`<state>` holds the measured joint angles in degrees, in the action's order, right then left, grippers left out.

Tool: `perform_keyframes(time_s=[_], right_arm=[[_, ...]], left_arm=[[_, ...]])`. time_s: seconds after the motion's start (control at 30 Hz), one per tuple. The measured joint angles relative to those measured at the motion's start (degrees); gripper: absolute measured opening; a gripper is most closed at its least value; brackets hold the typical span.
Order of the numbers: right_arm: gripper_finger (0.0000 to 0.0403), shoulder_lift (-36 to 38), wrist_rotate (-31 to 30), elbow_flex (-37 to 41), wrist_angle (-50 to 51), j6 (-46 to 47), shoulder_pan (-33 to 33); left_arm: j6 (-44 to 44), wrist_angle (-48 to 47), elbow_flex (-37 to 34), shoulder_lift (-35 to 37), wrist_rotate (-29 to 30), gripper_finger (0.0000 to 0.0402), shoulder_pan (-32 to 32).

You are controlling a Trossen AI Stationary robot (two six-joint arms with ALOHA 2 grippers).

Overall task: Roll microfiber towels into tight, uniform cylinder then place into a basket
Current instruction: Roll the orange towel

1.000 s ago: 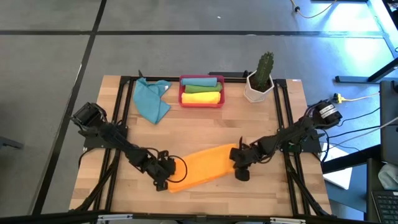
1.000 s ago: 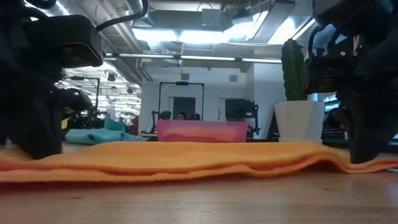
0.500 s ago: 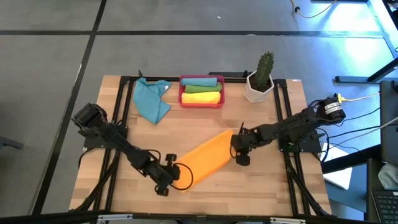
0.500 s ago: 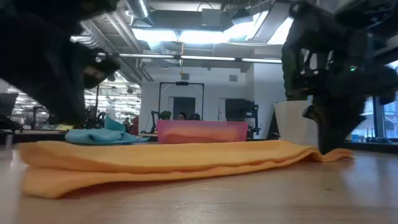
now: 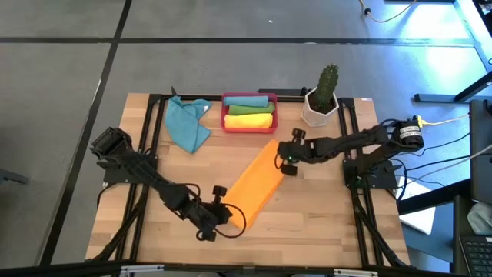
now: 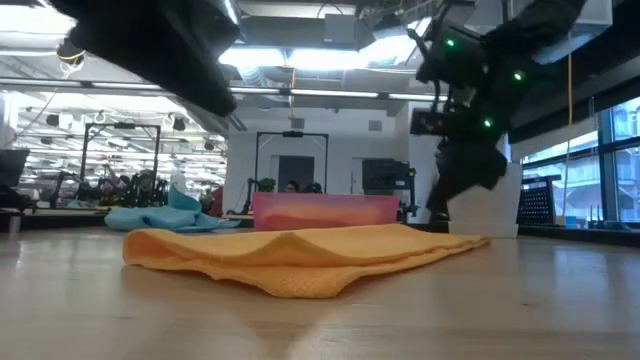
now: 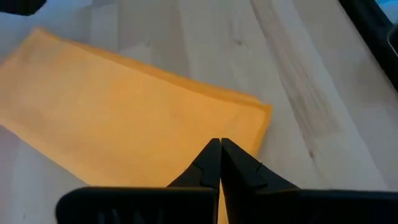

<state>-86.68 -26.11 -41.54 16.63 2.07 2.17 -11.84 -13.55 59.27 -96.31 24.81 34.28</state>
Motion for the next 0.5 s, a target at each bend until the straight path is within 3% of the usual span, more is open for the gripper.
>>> perform_keyframes(time_s=[0.17, 0.33, 0.5], right_arm=[[0.0009, 0.6, 5.4, -5.8, 7.2, 3.7, -1.8], [0.0009, 0.9, 13.8, -6.5, 6.2, 8.8, -9.6], [0.0009, 0.3, 15.3, -6.5, 6.6, 14.2, -18.1]], left_arm=[[0.0, -0.8, 0.2, 0.0, 0.2, 0.0007, -0.5], [-0.8, -3.3, -0.4, 0.1, 1.0, 0.0010, -0.5], [-6.6, -9.5, -3.3, 0.1, 4.1, 0.0001, -2.1]])
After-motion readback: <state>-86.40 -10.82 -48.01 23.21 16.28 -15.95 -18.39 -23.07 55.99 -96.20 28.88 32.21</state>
